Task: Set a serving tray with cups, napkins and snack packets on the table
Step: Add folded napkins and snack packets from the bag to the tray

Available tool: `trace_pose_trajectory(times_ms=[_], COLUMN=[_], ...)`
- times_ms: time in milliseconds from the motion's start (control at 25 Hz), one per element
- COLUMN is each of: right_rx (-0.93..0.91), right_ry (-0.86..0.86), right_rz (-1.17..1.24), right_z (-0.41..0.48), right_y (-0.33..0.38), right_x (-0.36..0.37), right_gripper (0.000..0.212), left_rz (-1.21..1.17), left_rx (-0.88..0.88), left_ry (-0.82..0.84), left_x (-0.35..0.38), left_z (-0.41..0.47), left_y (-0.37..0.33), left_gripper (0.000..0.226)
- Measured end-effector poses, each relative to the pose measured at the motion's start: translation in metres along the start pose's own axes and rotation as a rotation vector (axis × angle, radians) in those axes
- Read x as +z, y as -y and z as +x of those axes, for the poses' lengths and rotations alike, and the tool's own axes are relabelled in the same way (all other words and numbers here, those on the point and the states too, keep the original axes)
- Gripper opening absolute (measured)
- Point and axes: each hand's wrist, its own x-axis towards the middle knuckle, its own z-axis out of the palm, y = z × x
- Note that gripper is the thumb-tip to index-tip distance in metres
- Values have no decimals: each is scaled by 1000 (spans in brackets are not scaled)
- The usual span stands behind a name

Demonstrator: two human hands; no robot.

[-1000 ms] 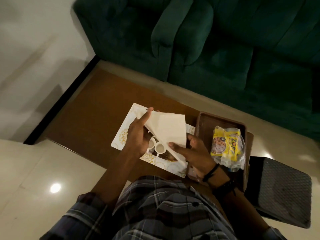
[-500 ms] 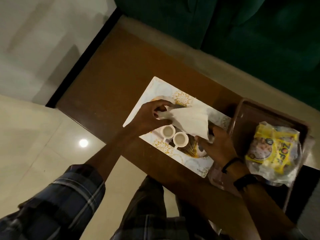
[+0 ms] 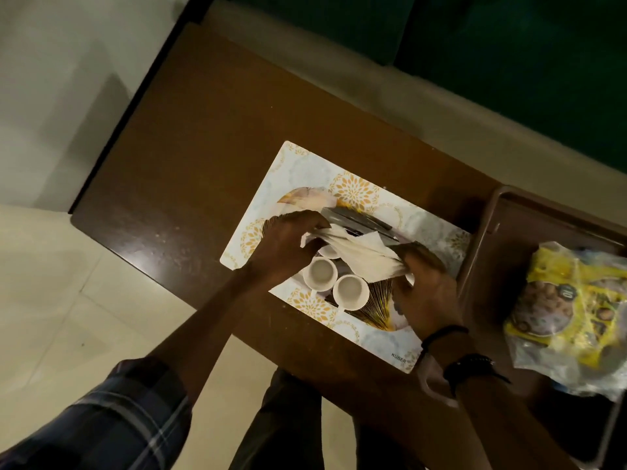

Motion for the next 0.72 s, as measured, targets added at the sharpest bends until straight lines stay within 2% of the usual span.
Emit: trace_pose_trajectory(times_ms=[240,320,440,520,600,720], right_rx=[-28,-34,-42,-76,-128,-146], right_ry=[-24,12,54,33,22,44], right_rz=[-73,-117,-87,-79,-73,-27], right_z=[46,50,51,49,44,38], right_y=[-7,-10,-13,-13,-14,-17], right_x=[7,11,14,14,15,19], right_gripper=[39,35,36,37,35,33], left_rz=[61,103,82,67,63,94], left_rx=[-29,-26,-37,-14,23,69], left_ry=[-23,10,73,48,36,108], left_x=[5,8,12,11,10,11], left_z=[40,44,46,47,45,39], left_y=[6,11,12,11,10,8], left_gripper=[27,22,23,24,30,44])
